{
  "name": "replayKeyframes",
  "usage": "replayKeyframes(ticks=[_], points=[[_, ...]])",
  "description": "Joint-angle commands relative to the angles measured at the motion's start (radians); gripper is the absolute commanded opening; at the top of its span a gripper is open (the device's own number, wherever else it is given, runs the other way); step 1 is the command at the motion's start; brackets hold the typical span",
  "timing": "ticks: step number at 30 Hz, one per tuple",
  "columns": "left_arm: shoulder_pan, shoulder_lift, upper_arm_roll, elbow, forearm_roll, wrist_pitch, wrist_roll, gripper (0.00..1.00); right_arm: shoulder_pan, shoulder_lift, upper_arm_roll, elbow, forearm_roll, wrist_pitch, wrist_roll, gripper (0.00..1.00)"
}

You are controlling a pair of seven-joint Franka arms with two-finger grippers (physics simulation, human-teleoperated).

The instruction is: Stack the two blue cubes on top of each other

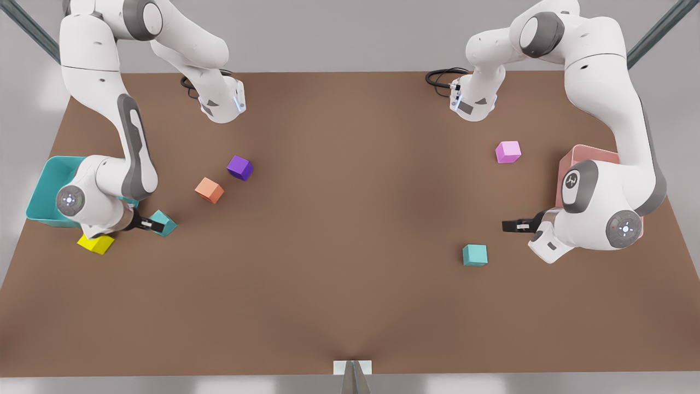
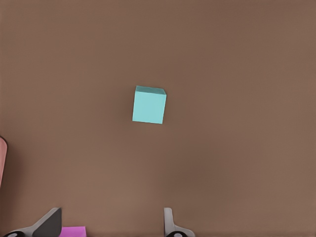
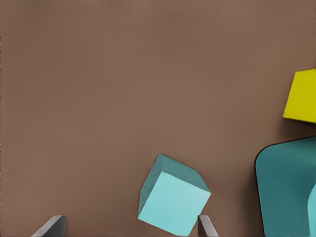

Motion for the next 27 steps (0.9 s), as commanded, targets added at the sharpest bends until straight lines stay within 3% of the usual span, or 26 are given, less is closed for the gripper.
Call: replayKeyframes(ticks=[1, 2, 9, 27], points=[[0.001, -0.001, 0.000, 0.000, 0.002, -0.002, -0.005, 1.00, -0.033, -0.022, -0.001, -0.068, 0.024, 0.237, 0.096, 1.00], [0.003, -0.001, 0.000, 0.002, 0.002, -0.002, -0.005, 1.00, -0.053, -0.049, -0.001, -0.152, 0.026, 0.318, 0.111, 1.00], [0.029, -0.001, 0.001, 0.002, 0.002, -0.005, -0.005, 1.00, -0.070, -0.048, -0.002, -0.216, 0.026, 0.331, 0.225, 1.00], [0.055, -0.003, -0.011, 0.003, 0.010, -0.022, -0.004, 1.00, -0.076, 0.064, -0.002, -0.209, 0.026, 0.323, 0.266, 1.00]])
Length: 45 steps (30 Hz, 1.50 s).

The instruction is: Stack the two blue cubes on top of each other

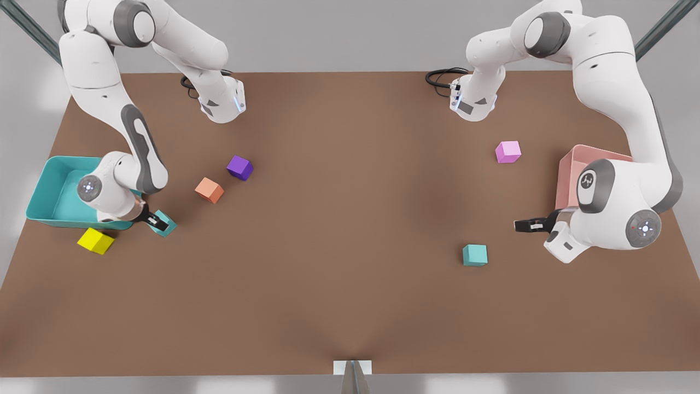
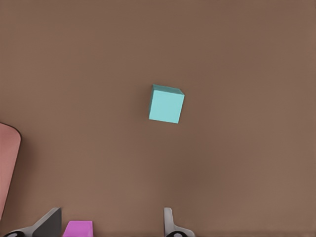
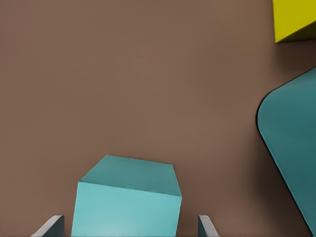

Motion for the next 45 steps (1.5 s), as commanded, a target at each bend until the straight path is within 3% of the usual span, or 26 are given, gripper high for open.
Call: replayKeyframes(ticks=[1, 10, 12, 14, 21, 24, 26, 28, 30, 31, 34, 36, 39, 43, 44, 45], points=[[0.000, 0.000, 0.000, 0.000, 0.002, -0.001, -0.001, 1.00, 0.000, 0.011, 0.000, 0.002, 0.002, 0.002, 0.071, 1.00], [0.022, -0.001, 0.002, 0.000, 0.005, -0.006, 0.000, 1.00, 0.005, 0.091, 0.002, 0.031, 0.000, 0.010, 0.071, 1.00], [0.025, -0.001, 0.000, 0.002, 0.005, -0.006, 0.000, 1.00, 0.003, 0.088, 0.002, 0.032, 0.000, 0.003, 0.068, 0.68], [0.019, -0.003, -0.002, 0.002, 0.004, -0.009, 0.002, 1.00, 0.003, 0.084, 0.003, 0.032, 0.000, -0.001, 0.070, 0.68], [0.011, -0.026, -0.021, 0.002, 0.005, -0.001, 0.002, 1.00, 0.020, 0.048, 0.044, 0.080, 0.032, -0.119, 0.070, 0.68], [0.002, -0.017, -0.021, 0.003, -0.001, -0.004, -0.068, 1.00, 0.049, 0.044, 0.236, 0.137, 0.034, -0.132, 0.158, 0.69], [-0.044, 0.084, -0.023, -0.001, 0.010, 0.090, -0.113, 1.00, 0.179, 0.057, 0.278, 0.170, 0.032, -0.118, 0.356, 0.69], [-0.035, 0.118, -0.023, -0.003, 0.012, 0.109, -0.111, 1.00, 0.372, 0.085, 0.276, 0.249, 0.034, -0.118, 0.606, 0.69], [-0.037, 0.066, -0.066, -0.039, 0.057, 0.126, -0.112, 1.00, 0.523, 0.154, 0.273, 0.354, 0.028, -0.109, 0.825, 0.69], [-0.248, -0.172, 0.113, -0.475, 0.058, 0.583, -0.108, 1.00, 0.609, 0.194, 0.264, 0.436, 0.022, -0.109, 0.953, 0.69], [-0.311, -0.166, 0.175, -0.629, 0.055, 0.758, -0.112, 1.00, 0.706, 0.292, 0.262, 0.552, -0.079, -0.102, 1.188, 0.69], [-0.317, -0.123, 0.176, -0.644, 0.062, 0.875, -0.110, 1.00, 0.773, 0.367, 0.261, 0.643, -0.176, -0.099, 1.373, 0.69], [-0.317, -0.069, 0.221, -0.644, 0.065, 0.973, -0.108, 1.00, 0.954, 0.432, 0.107, 0.730, -0.188, -0.099, 1.455, 0.69], [-0.308, -0.043, 0.255, -0.652, 0.062, 0.997, 0.025, 1.00, 0.983, 0.475, 0.103, 0.783, -0.190, -0.092, 1.501, 0.69], [-0.308, -0.041, 0.255, -0.653, 0.059, 0.999, 0.019, 1.00, 0.983, 0.487, 0.101, 0.786, -0.192, -0.086, 1.499, 0.93], [-0.308, -0.024, 0.255, -0.652, 0.058, 1.000, 0.019, 1.00, 0.992, 0.501, 0.094, 0.799, -0.193, -0.087, 1.499, 1.00]])
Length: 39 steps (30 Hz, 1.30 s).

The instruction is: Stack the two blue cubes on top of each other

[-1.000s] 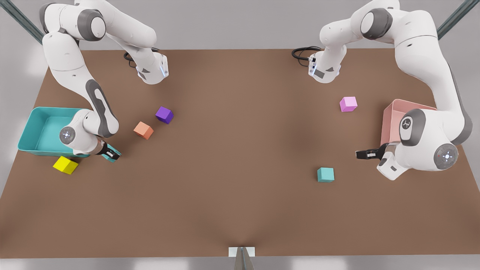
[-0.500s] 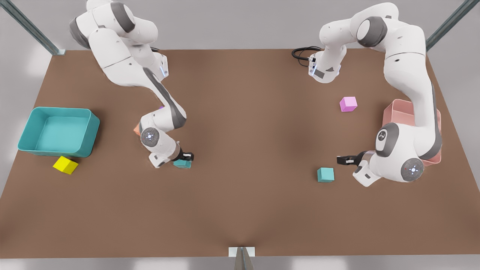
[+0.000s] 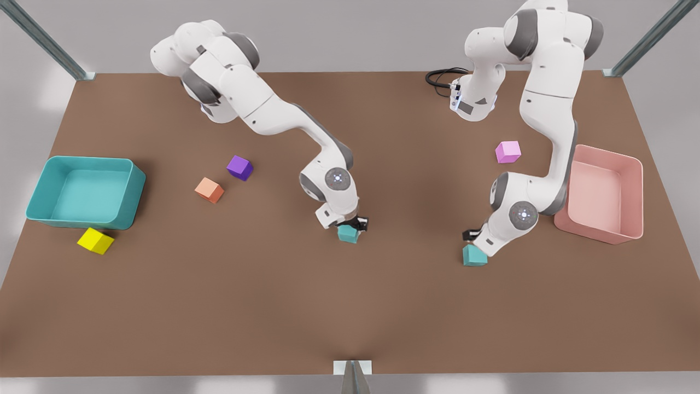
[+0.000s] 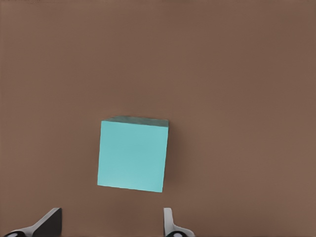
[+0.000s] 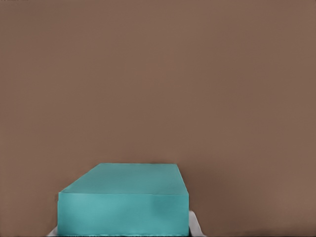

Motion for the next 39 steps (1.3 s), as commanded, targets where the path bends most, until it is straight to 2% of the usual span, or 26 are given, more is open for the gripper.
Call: replayKeyframes(ticks=[1, 4, 6, 11, 13, 14, 16, 18, 20, 22, 24, 25, 26, 27, 28, 31, 32, 34, 35, 36, 39], points=[[-0.003, 0.016, 0.002, 0.002, -0.001, 0.112, 0.067, 1.00, 0.010, 0.008, -0.010, 0.009, -0.012, 0.006, 0.626, 1.00], [-0.018, 0.023, 0.000, 0.007, -0.003, 0.115, 0.032, 1.00, 0.001, -0.001, -0.010, 0.025, -0.007, 0.004, 0.618, 1.00], [-0.018, 0.031, 0.002, 0.016, -0.001, 0.115, 0.032, 1.00, -0.053, -0.057, -0.005, 0.020, -0.007, -0.006, 0.612, 1.00], [-0.017, 0.079, 0.000, 0.070, 0.000, 0.115, 0.037, 1.00, -0.176, -0.140, 0.015, 0.019, 0.087, -0.172, 0.333, 1.00], [-0.017, 0.092, 0.002, 0.076, 0.000, 0.115, 0.035, 1.00, -0.263, -0.143, 0.020, 0.019, 0.149, -0.310, 0.072, 1.00], [-0.017, 0.097, 0.000, 0.076, 0.002, 0.115, 0.035, 1.00, -0.340, -0.140, 0.018, 0.017, 0.149, -0.402, -0.165, 1.00], [-0.017, 0.106, 0.002, 0.077, 0.002, 0.116, 0.035, 1.00, -0.499, -0.119, 0.009, 0.019, 0.140, -0.476, -0.681, 1.00], [-0.015, 0.125, 0.002, 0.093, 0.002, 0.118, 0.035, 1.00, -0.549, -0.159, -0.020, 0.035, 0.099, -0.551, -0.952, 1.00], [-0.014, 0.158, 0.002, 0.113, 0.002, 0.123, 0.034, 1.00, -0.546, -0.316, -0.033, 0.040, 0.004, -0.689, -1.005, 1.00], [-0.012, 0.174, 0.002, 0.111, 0.000, 0.136, 0.032, 1.00, -0.526, -0.487, -0.025, 0.036, 0.004, -0.890, -0.989, 1.00], [-0.012, 0.174, 0.002, 0.111, -0.001, 0.136, 0.034, 1.00, -0.533, -0.602, -0.033, 0.028, 0.034, -0.908, -1.113, 1.00], [-0.012, 0.174, 0.002, 0.111, -0.001, 0.136, 0.034, 0.93, -0.532, -0.607, -0.034, 0.019, 0.034, -0.912, -1.121, 1.00], [-0.012, 0.175, 0.002, 0.111, 0.000, 0.136, 0.034, 0.72, -0.533, -0.597, -0.034, 0.031, 0.039, -0.908, -1.123, 1.00], [-0.012, 0.175, 0.002, 0.111, 0.000, 0.136, 0.034, 0.69, -0.550, -0.597, -0.034, 0.039, 0.039, -0.907, -1.123, 1.00], [-0.012, 0.169, 0.002, 0.111, 0.000, 0.136, 0.034, 0.59, -0.546, -0.594, -0.031, 0.052, 0.039, -0.907, -1.111, 1.00], [-0.025, 0.166, 0.000, 0.119, -0.001, 0.136, 0.017, 0.58, -0.507, -0.582, -0.025, 0.069, 0.037, -0.907, -1.107, 1.00], [-0.075, 0.169, -0.006, 0.166, -0.004, 0.110, -0.061, 0.58, -0.503, -0.576, -0.027, 0.069, 0.034, -0.907, -1.107, 1.00], [-0.282, 0.169, -0.006, 0.353, -0.003, -0.176, -0.408, 0.58, -0.504, -0.574, -0.031, 0.074, 0.034, -0.907, -1.109, 1.00], [-0.327, 0.171, -0.013, 0.409, -0.025, -0.241, -0.501, 0.58, -0.507, -0.574, -0.033, 0.074, 0.036, -0.907, -1.109, 1.00], [-0.344, 0.171, -0.042, 0.444, -0.099, -0.261, -0.534, 0.58, -0.507, -0.574, -0.033, 0.074, 0.036, -0.907, -1.109, 1.00], [-0.414, 0.180, -0.061, 0.479, -0.095, -0.261, -0.663, 0.58, -0.509, -0.574, -0.034, 0.074, 0.036, -0.907, -1.117, 1.00]])
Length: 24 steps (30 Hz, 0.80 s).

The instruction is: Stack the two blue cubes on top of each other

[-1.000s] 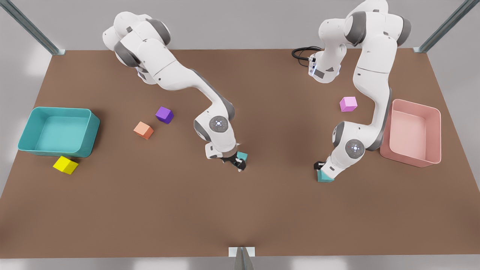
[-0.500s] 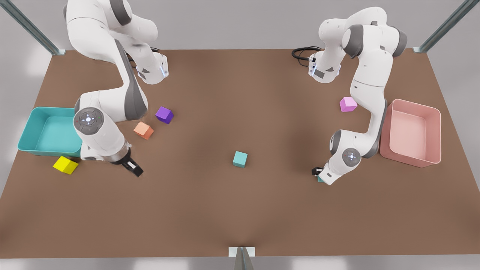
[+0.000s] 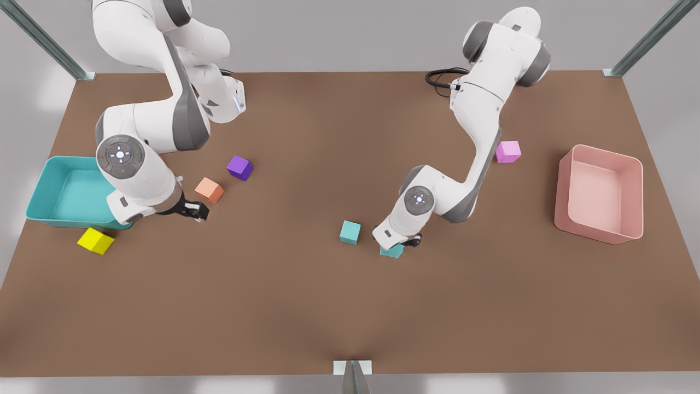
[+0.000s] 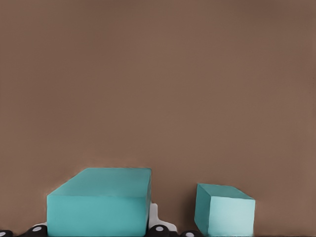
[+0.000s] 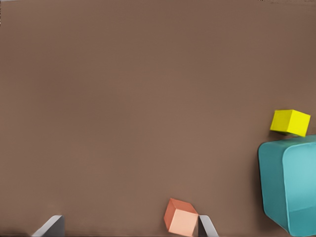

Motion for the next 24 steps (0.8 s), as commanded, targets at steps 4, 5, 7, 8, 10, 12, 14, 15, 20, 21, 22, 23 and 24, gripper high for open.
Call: replayKeyframes(ticks=[4, 5, 7, 8, 10, 12, 14, 15, 20, 21, 22, 23, 24], points=[[-0.071, 0.193, -0.003, 0.319, -0.034, -0.225, -0.533, 0.58, 0.003, -0.001, 0.001, 0.001, 0.002, -0.020, -0.352, 1.00], [-0.074, 0.194, -0.003, 0.330, -0.034, -0.227, -0.533, 0.58, 0.003, -0.001, 0.001, 0.001, 0.003, -0.020, -0.352, 1.00], [-0.080, 0.194, -0.006, 0.347, -0.037, -0.302, -0.555, 0.58, 0.005, -0.001, 0.001, 0.001, 0.003, -0.020, -0.352, 1.00], [-0.085, 0.194, -0.006, 0.345, -0.037, -0.316, -0.555, 0.58, 0.005, -0.001, 0.001, -0.001, 0.003, -0.020, -0.352, 1.00], [-0.099, 0.196, -0.022, 0.345, -0.042, -0.373, -0.558, 0.58, 0.003, 0.000, 0.001, -0.001, 0.003, -0.022, -0.352, 1.00], [-0.120, 0.203, -0.023, 0.339, -0.046, -0.400, -0.593, 0.58, 0.003, 0.005, 0.001, -0.001, 0.002, -0.022, -0.352, 1.00], [-0.148, 0.220, -0.025, 0.339, -0.042, -0.399, -0.599, 0.58, 0.003, 0.007, 0.001, -0.001, 0.002, -0.020, -0.354, 1.00], [-0.160, 0.234, -0.023, 0.345, -0.040, -0.370, -0.598, 0.58, 0.003, 0.007, 0.001, -0.001, 0.002, -0.020, -0.354, 1.00], [-0.163, 0.248, -0.017, 0.350, -0.035, -0.307, -0.593, 0.58, 0.003, 0.007, 0.001, -0.001, 0.002, -0.022, -0.355, 1.00], [-0.163, 0.248, -0.017, 0.350, -0.034, -0.308, -0.595, 0.58, 0.003, 0.007, 0.001, -0.001, 0.002, -0.020, -0.357, 1.00], [-0.163, 0.248, -0.017, 0.350, -0.028, -0.295, -0.595, 0.58, 0.003, 0.007, 0.001, -0.001, 0.000, -0.022, -0.358, 1.00], [-0.163, 0.248, -0.016, 0.352, -0.028, -0.287, -0.595, 0.58, 0.003, 0.007, 0.001, -0.003, 0.000, -0.022, -0.358, 1.00], [-0.163, 0.250, -0.016, 0.370, 0.001, -0.285, -0.593, 0.58, 0.002, 0.007, 0.001, -0.003, 0.002, -0.022, -0.360, 1.00]])
